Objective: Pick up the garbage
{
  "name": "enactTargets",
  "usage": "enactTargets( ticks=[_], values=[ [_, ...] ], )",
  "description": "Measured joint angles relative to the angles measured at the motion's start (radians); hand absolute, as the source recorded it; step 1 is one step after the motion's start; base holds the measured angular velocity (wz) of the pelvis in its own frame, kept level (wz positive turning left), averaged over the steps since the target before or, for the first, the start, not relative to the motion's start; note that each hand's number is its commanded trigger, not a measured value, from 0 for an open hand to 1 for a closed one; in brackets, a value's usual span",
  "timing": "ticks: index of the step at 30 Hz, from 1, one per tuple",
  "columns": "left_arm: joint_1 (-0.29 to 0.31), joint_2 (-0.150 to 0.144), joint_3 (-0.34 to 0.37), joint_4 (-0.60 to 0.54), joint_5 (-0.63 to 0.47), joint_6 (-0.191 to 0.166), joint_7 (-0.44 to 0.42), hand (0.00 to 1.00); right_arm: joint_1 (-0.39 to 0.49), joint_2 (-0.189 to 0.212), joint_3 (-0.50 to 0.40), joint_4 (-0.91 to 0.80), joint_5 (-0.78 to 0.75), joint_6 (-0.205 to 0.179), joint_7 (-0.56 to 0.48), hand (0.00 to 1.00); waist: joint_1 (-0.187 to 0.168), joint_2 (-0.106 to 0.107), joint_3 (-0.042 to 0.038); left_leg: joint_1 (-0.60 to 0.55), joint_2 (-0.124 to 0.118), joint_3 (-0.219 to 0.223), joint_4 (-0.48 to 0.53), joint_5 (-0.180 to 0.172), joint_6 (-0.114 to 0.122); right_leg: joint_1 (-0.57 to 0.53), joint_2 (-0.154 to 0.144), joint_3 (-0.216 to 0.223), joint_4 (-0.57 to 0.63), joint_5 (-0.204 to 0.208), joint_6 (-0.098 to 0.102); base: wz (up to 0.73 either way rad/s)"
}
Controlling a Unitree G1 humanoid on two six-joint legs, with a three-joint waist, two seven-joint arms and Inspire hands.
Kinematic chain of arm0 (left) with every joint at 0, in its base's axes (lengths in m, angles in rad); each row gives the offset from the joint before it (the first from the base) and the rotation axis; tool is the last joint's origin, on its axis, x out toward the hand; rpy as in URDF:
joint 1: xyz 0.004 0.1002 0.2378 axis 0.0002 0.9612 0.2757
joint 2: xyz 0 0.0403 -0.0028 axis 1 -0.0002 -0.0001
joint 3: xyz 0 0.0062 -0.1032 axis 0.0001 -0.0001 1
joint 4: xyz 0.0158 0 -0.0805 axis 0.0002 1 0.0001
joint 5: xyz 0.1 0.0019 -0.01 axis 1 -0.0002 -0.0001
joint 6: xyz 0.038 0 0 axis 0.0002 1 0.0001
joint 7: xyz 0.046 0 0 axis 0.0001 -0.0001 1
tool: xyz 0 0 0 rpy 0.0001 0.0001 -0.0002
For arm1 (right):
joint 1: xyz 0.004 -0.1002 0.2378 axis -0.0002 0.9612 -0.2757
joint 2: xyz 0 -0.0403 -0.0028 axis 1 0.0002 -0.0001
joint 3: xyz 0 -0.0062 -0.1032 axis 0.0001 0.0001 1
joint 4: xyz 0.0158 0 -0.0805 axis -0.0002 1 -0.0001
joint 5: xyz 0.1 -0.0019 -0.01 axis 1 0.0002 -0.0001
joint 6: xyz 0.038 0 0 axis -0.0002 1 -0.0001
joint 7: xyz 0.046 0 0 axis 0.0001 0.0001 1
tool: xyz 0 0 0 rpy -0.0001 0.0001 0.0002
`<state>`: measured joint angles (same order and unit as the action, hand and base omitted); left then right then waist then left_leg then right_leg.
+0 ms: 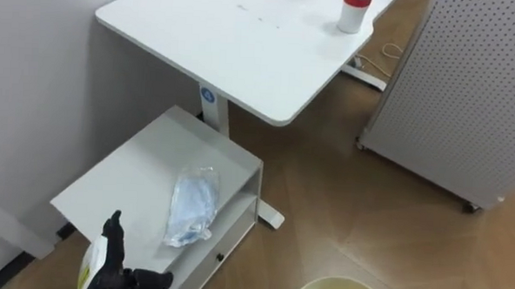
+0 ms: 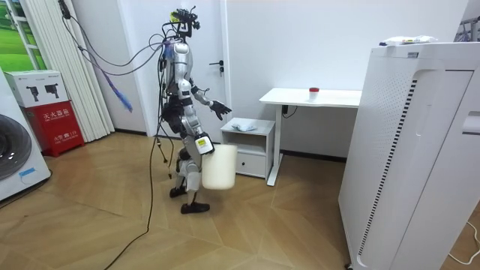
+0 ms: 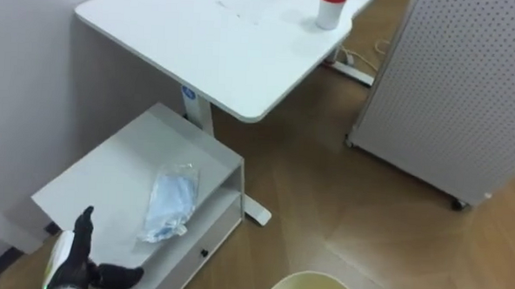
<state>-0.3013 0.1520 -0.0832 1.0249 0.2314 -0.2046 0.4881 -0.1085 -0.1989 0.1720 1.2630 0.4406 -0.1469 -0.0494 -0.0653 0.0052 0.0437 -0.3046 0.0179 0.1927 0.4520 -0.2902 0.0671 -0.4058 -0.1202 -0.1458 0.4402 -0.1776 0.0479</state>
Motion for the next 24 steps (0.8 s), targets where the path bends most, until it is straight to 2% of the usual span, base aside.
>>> enactTargets(
  ticks=[2, 4, 6, 11, 12, 16, 20, 23, 24],
  values=[
    [-0.037, 0.019, -0.004, 0.000, -0.001, 0.000, 0.038, 0.00, -0.033, -0.007, 0.014, 0.000, 0.001, -0.007, -0.013, 1.00, -0.017, 0.008, 0.0097, -0.069, 0.006, 0.006, 0.047, -0.001, -0.002, -0.064, -0.002, 0.004, 0.035, 0.001, -0.002, 0.00],
    [-0.066, 0.031, -0.014, 0.004, -0.002, -0.002, 0.066, 0.00, -0.045, -0.012, 0.025, -0.001, 0.001, -0.010, -0.018, 1.00, -0.023, 0.011, 0.0117, -0.108, 0.014, 0.024, 0.067, -0.001, -0.002, -0.100, -0.002, 0.004, 0.046, 0.001, -0.009, -0.02],
    [-0.087, 0.037, -0.021, 0.009, -0.001, -0.010, 0.097, 0.00, -0.051, -0.018, 0.033, -0.001, 0.001, -0.013, -0.022, 1.00, -0.037, 0.016, 0.0149, -0.129, 0.017, 0.025, 0.071, -0.001, -0.002, -0.121, 0.000, 0.002, 0.052, 0.004, -0.015, 0.00],
    [-0.132, 0.041, -0.062, 0.030, 0.007, -0.029, 0.140, 0.00, -0.058, -0.045, 0.042, -0.012, 0.033, -0.019, -0.025, 1.00, -0.067, 0.016, 0.0292, -0.189, 0.022, 0.025, 0.115, -0.008, -0.009, -0.192, -0.003, 0.012, 0.111, 0.000, -0.023, -0.01],
    [-0.146, 0.047, -0.071, 0.045, 0.017, -0.030, 0.147, 0.00, -0.058, -0.048, 0.042, -0.019, 0.044, -0.023, -0.028, 1.00, -0.069, 0.013, 0.0345, -0.200, 0.023, 0.027, 0.122, -0.012, -0.012, -0.212, -0.002, 0.017, 0.128, 0.000, -0.027, -0.09],
    [-0.167, 0.062, -0.088, 0.070, 0.047, -0.031, 0.183, 0.00, -0.058, -0.062, 0.046, -0.023, 0.083, -0.027, -0.042, 1.00, -0.076, 0.015, 0.0360, -0.262, 0.038, 0.026, 0.168, -0.042, -0.013, -0.283, 0.000, 0.015, 0.194, -0.007, -0.047, -0.05],
    [-0.172, 0.073, -0.097, 0.081, 0.069, -0.031, 0.240, 0.00, -0.058, -0.076, 0.048, -0.022, 0.110, -0.025, -0.048, 1.00, -0.083, 0.014, 0.0363, -0.305, 0.048, 0.029, 0.218, -0.046, -0.018, -0.326, 0.002, 0.015, 0.227, -0.009, -0.063, -0.04],
    [-0.186, 0.085, -0.100, 0.099, 0.091, -0.031, 0.269, 0.00, -0.057, -0.076, 0.048, -0.021, 0.147, -0.010, -0.057, 1.00, -0.097, 0.014, 0.0363, -0.346, 0.072, 0.024, 0.279, -0.061, -0.024, -0.355, 0.007, 0.007, 0.259, -0.017, -0.078, -0.06],
    [-0.188, 0.089, -0.101, 0.101, 0.102, -0.030, 0.274, 0.00, -0.056, -0.077, 0.053, -0.021, 0.163, -0.009, -0.057, 1.00, -0.099, 0.012, 0.0365, -0.358, 0.078, 0.024, 0.293, -0.064, -0.028, -0.367, 0.017, 0.008, 0.266, -0.015, -0.083, -0.08]
  ],
)
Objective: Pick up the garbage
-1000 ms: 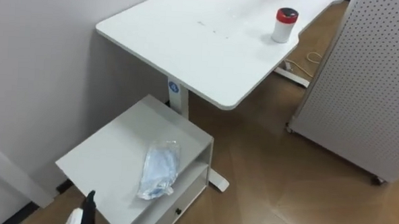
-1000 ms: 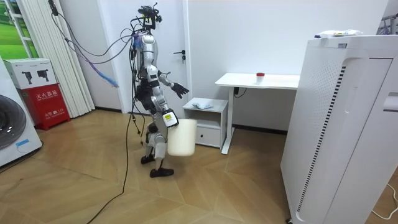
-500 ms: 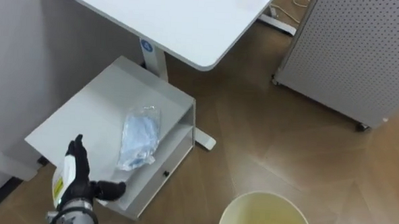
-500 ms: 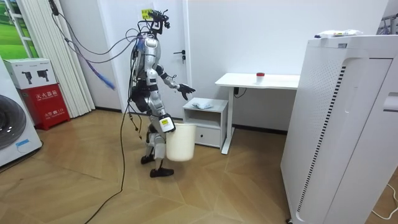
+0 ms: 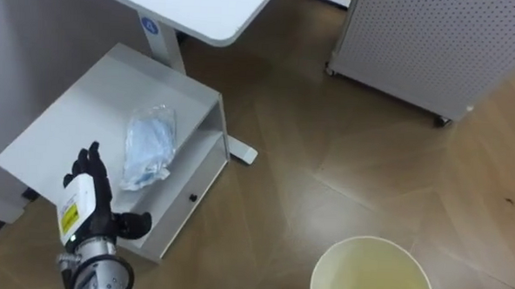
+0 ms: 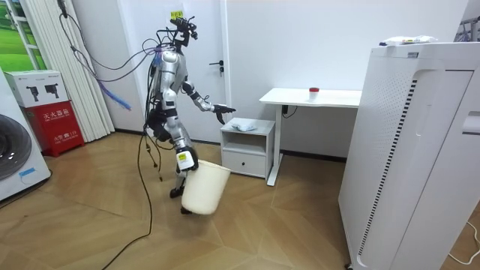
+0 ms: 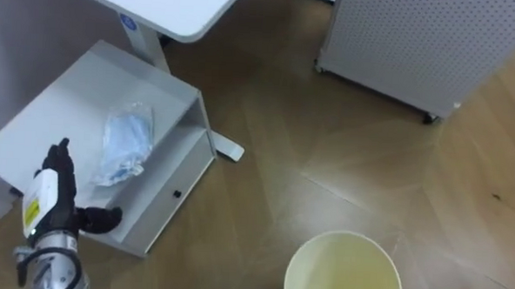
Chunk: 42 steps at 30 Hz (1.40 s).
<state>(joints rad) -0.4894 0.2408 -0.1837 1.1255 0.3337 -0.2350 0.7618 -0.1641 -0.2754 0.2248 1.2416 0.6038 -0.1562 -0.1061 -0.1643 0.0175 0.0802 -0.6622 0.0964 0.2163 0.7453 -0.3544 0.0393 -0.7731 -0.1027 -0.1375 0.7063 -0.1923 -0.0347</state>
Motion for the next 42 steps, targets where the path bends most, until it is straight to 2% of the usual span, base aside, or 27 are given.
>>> enactTargets(
  ticks=[2, 7, 10, 13, 18, 21, 28, 32, 33, 34, 35, 36, 38, 40, 42],
  values=[
    [-0.003, 0.006, 0.000, 0.001, 0.023, 0.002, 0.003, 0.00, 0.001, 0.000, 0.000, 0.000, 0.019, 0.001, 0.001, 1.00, -0.012, 0.000, -0.0001, -0.022, 0.006, 0.000, 0.017, -0.001, -0.001, -0.020, 0.000, 0.000, 0.013, -0.001, -0.005, -0.04],
    [-0.044, 0.038, -0.051, 0.037, 0.043, 0.020, 0.016, 0.00, 0.001, -0.003, 0.014, -0.001, 0.021, 0.006, -0.005, 1.00, -0.053, -0.005, 0.0007, -0.101, 0.017, 0.005, 0.080, -0.013, -0.008, -0.106, 0.007, 0.015, 0.072, -0.005, -0.020, -0.05],
    [-0.057, 0.057, -0.078, 0.055, 0.078, 0.025, 0.020, 0.00, 0.003, -0.005, 0.030, 0.002, 0.021, 0.020, -0.006, 1.00, -0.060, -0.006, 0.0011, -0.131, 0.038, 0.007, 0.123, -0.031, -0.016, -0.135, 0.021, 0.020, 0.100, -0.012, -0.031, -0.18],
    [-0.073, 0.091, -0.107, 0.083, 0.126, 0.030, 0.040, 0.00, 0.006, -0.002, 0.055, 0.002, 0.018, 0.047, -0.005, 1.00, -0.079, -0.005, 0.0012, -0.173, 0.060, 0.000, 0.178, -0.052, -0.027, -0.172, 0.035, 0.014, 0.137, -0.023, -0.044, -0.10],
    [-0.103, 0.117, -0.117, 0.112, 0.164, 0.041, 0.078, 0.00, 0.010, -0.003, 0.075, 0.000, 0.009, 0.064, -0.004, 1.00, -0.081, -0.005, 0.0013, -0.244, 0.074, -0.003, 0.235, -0.067, -0.033, -0.244, 0.039, 0.016, 0.189, -0.030, -0.055, -0.02],
    [-0.110, 0.135, -0.147, 0.112, 0.174, 0.053, 0.088, 0.00, 0.014, -0.006, 0.096, -0.001, 0.009, 0.072, -0.003, 1.00, -0.080, -0.005, 0.0012, -0.282, 0.078, -0.014, 0.268, -0.073, -0.034, -0.277, 0.038, 0.012, 0.217, -0.037, -0.059, 0.03],
    [-0.139, 0.137, -0.173, 0.113, 0.174, 0.088, 0.099, 0.00, 0.026, -0.032, 0.137, -0.040, 0.008, 0.102, 0.007, 1.00, -0.079, -0.003, 0.0005, -0.362, 0.084, -0.040, 0.328, -0.081, -0.034, -0.335, 0.037, -0.005, 0.254, -0.039, -0.064, 0.03],
    [-0.151, 0.137, -0.173, 0.113, 0.180, 0.109, 0.099, 0.00, 0.032, -0.032, 0.137, -0.046, -0.040, 0.127, 0.019, 1.00, -0.077, 0.003, -0.0008, -0.376, 0.081, -0.049, 0.332, -0.081, -0.035, -0.343, 0.038, -0.007, 0.254, -0.037, -0.061, 0.03],
    [-0.151, 0.137, -0.173, 0.113, 0.180, 0.116, 0.099, 0.18, 0.037, -0.033, 0.137, -0.050, -0.055, 0.130, 0.019, 1.00, -0.076, 0.005, -0.0021, -0.376, 0.081, -0.050, 0.332, -0.081, -0.034, -0.343, 0.037, -0.009, 0.253, -0.037, -0.061, 0.00],
    [-0.151, 0.139, -0.173, 0.114, 0.178, 0.122, 0.099, 0.59, 0.043, -0.035, 0.137, -0.059, -0.071, 0.135, 0.020, 1.00, -0.076, 0.008, -0.0023, -0.377, 0.080, -0.050, 0.332, -0.081, -0.034, -0.343, 0.034, -0.013, 0.252, -0.037, -0.062, 0.00],
    [-0.151, 0.140, -0.173, 0.115, 0.176, 0.124, 0.099, 0.89, 0.045, -0.035, 0.137, -0.059, -0.076, 0.136, 0.020, 1.00, -0.075, 0.008, -0.0022, -0.377, 0.080, -0.050, 0.332, -0.081, -0.034, -0.343, 0.034, -0.014, 0.252, -0.036, -0.063, 0.00],
    [-0.152, 0.142, -0.173, 0.130, 0.170, 0.125, 0.099, 1.00, 0.047, -0.035, 0.137, -0.059, -0.077, 0.138, 0.021, 1.00, -0.075, 0.009, -0.0024, -0.377, 0.081, -0.050, 0.332, -0.081, -0.034, -0.343, 0.033, -0.015, 0.252, -0.035, -0.065, 0.00],
    [-0.152, 0.143, -0.172, 0.163, 0.170, 0.131, 0.093, 1.00, 0.051, -0.035, 0.137, -0.063, -0.081, 0.148, 0.023, 1.00, -0.075, 0.010, -0.0026, -0.377, 0.082, -0.050, 0.332, -0.081, -0.034, -0.342, 0.033, -0.017, 0.253, -0.034, -0.066, 0.00],
    [-0.151, 0.144, -0.172, 0.185, 0.169, 0.151, 0.077, 1.00, 0.052, -0.035, 0.137, -0.063, -0.101, 0.169, 0.023, 1.00, -0.072, 0.010, -0.0026, -0.377, 0.082, -0.052, 0.332, -0.081, -0.034, -0.342, 0.031, -0.020, 0.254, -0.035, -0.068, 0.02],
    [-0.151, 0.146, -0.172, 0.190, 0.167, 0.162, 0.070, 1.00, 0.052, -0.035, 0.136, -0.064, -0.104, 0.172, 0.023, 1.00, -0.070, 0.010, -0.0027, -0.378, 0.081, -0.052, 0.331, -0.081, -0.034, -0.342, 0.029, -0.022, 0.254, -0.036, -0.068, 0.02]
  ],
)
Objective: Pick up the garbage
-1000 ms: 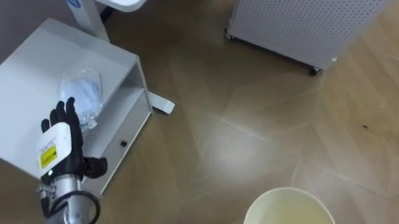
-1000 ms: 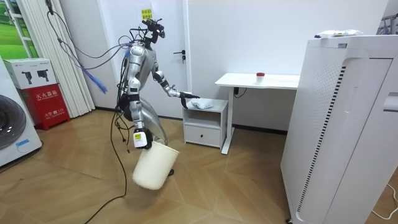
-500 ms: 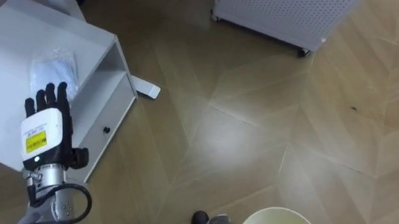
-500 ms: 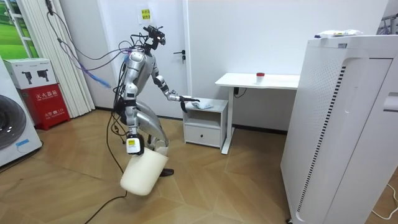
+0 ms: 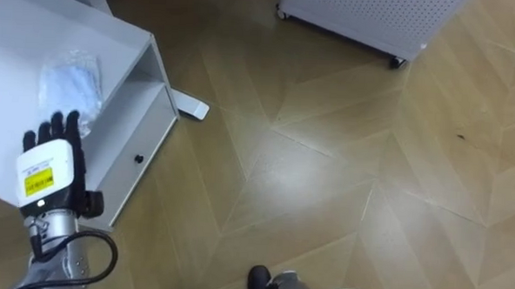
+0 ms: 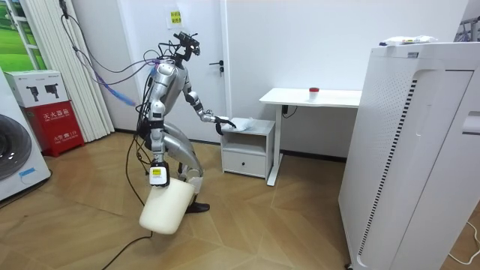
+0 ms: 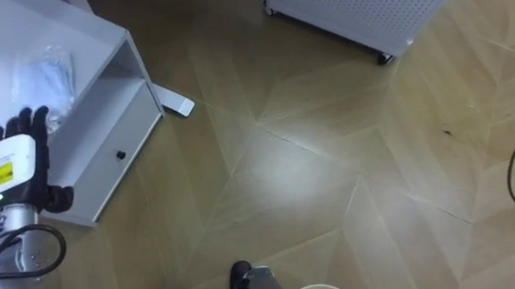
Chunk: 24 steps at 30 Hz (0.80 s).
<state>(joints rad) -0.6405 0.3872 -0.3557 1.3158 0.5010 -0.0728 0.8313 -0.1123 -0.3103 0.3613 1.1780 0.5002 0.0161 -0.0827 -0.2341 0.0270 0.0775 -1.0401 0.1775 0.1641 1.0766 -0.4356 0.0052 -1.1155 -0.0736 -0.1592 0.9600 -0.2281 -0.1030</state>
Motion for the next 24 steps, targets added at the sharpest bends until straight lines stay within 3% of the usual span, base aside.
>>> enactTargets(
  ticks=[6, 13, 24],
  values=[
    [0.000, 0.040, 0.000, 0.000, 0.000, 0.010, -0.019, 1.00, 0.007, -0.002, 0.000, -0.015, 0.000, 0.017, -0.001, 1.00, 0.001, 0.000, -0.0010, 0.002, 0.000, -0.003, 0.000, 0.001, -0.001, 0.006, -0.002, -0.004, -0.002, 0.000, 0.000, 0.00],
    [0.001, 0.039, -0.002, 0.001, 0.002, 0.048, -0.065, 1.00, 0.008, -0.002, 0.000, -0.015, 0.005, 0.029, -0.005, 1.00, -0.002, -0.001, -0.0016, 0.004, -0.013, -0.010, -0.003, 0.004, 0.002, 0.014, -0.013, -0.009, -0.004, 0.000, 0.003, 0.04],
    [0.001, 0.040, -0.002, 0.000, 0.004, 0.053, -0.097, 1.00, 0.009, -0.002, 0.001, -0.016, 0.004, 0.029, -0.007, 1.00, 0.001, -0.001, -0.0016, 0.003, -0.017, -0.012, -0.001, 0.005, 0.005, 0.016, -0.016, -0.010, -0.003, 0.003, 0.007, 0.00]
  ],
)
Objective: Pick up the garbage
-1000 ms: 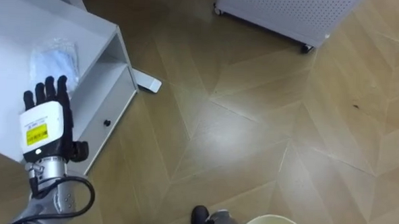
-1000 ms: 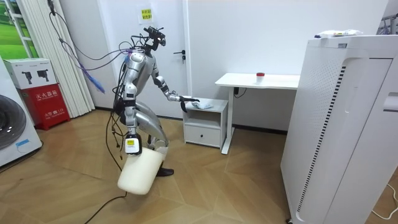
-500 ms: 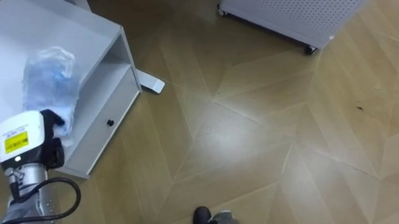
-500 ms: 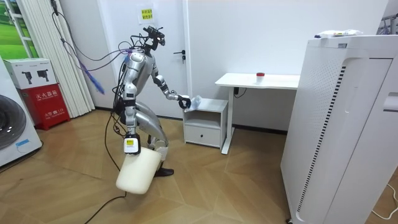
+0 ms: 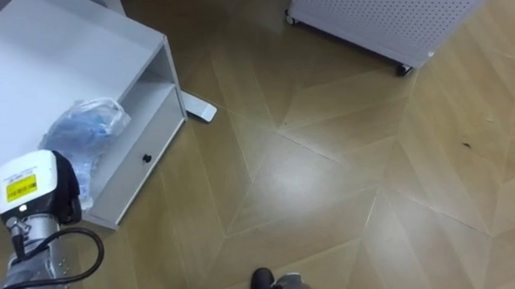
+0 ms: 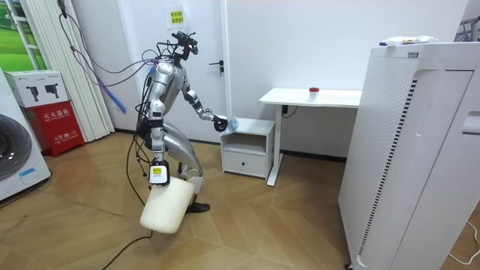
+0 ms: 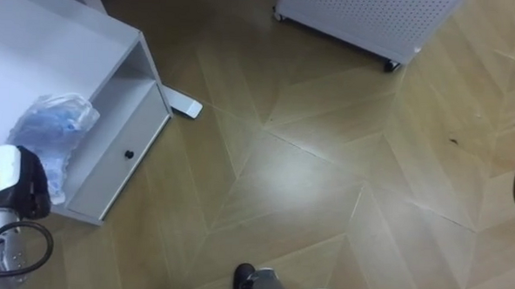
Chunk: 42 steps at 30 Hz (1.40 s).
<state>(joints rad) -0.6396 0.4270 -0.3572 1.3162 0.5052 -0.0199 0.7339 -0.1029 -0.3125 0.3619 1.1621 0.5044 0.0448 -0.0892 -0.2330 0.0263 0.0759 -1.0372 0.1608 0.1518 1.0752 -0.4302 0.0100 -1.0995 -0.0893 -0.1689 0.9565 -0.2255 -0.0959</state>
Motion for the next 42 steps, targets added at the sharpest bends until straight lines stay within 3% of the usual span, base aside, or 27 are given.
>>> enactTargets(
  ticks=[14, 20, 22, 26, 30, 38, 42],
  values=[
    [0.000, 0.000, 0.001, 0.000, -0.001, -0.009, -0.002, 1.00, 0.002, -0.003, 0.010, -0.006, 0.000, -0.001, -0.011, 1.00, 0.024, -0.001, -0.0002, 0.001, 0.001, 0.000, 0.000, 0.000, 0.000, 0.000, 0.001, 0.000, -0.001, 0.000, 0.000, 0.00],
    [0.001, 0.000, 0.008, -0.022, 0.001, -0.054, 0.026, 1.00, 0.006, -0.006, 0.010, -0.034, -0.008, -0.039, -0.043, 1.00, 0.029, -0.002, -0.0002, 0.004, -0.004, -0.001, -0.005, 0.004, 0.004, 0.004, -0.005, -0.004, -0.001, 0.000, 0.000, 0.03],
    [0.001, -0.001, 0.026, -0.057, 0.000, -0.102, 0.070, 1.00, 0.007, -0.005, 0.010, -0.044, -0.014, -0.060, -0.056, 1.00, 0.023, -0.004, 0.0009, 0.019, -0.016, -0.001, -0.025, 0.015, 0.007, 0.019, -0.016, -0.005, -0.011, -0.002, 0.003, 0.14],
    [0.020, -0.014, 0.039, -0.110, -0.002, -0.157, 0.135, 1.00, 0.008, -0.004, 0.010, -0.083, -0.044, -0.081, -0.089, 1.00, 0.033, -0.009, 0.0003, 0.078, -0.019, 0.007, -0.078, 0.029, 0.007, 0.078, -0.011, -0.004, -0.065, 0.010, 0.013, 0.00],
    [0.100, -0.038, 0.038, -0.228, -0.002, -0.214, 0.160, 1.00, -0.013, 0.001, 0.010, -0.083, -0.065, -0.122, -0.132, 1.00, 0.052, -0.009, 0.0003, 0.151, -0.019, 0.014, -0.158, 0.052, 0.009, 0.154, 0.003, -0.002, -0.151, 0.036, 0.021, -0.03],
    [0.183, -0.172, 0.005, -0.371, -0.019, -0.270, 0.175, 1.00, -0.054, 0.003, 0.006, -0.121, -0.150, -0.153, -0.211, 1.00, 0.115, -0.009, -0.0013, 0.223, -0.036, 0.018, -0.235, 0.070, 0.016, 0.224, -0.002, -0.008, -0.216, 0.044, 0.031, 0.03],
    [0.228, -0.214, -0.033, -0.440, -0.022, -0.278, 0.154, 1.00, -0.094, 0.015, 0.007, -0.134, -0.162, -0.169, -0.229, 1.00, 0.145, -0.023, -0.0126, 0.267, -0.043, 0.040, -0.282, 0.079, 0.014, 0.250, -0.001, 0.007, -0.239, 0.048, 0.033, -0.07]
  ],
)
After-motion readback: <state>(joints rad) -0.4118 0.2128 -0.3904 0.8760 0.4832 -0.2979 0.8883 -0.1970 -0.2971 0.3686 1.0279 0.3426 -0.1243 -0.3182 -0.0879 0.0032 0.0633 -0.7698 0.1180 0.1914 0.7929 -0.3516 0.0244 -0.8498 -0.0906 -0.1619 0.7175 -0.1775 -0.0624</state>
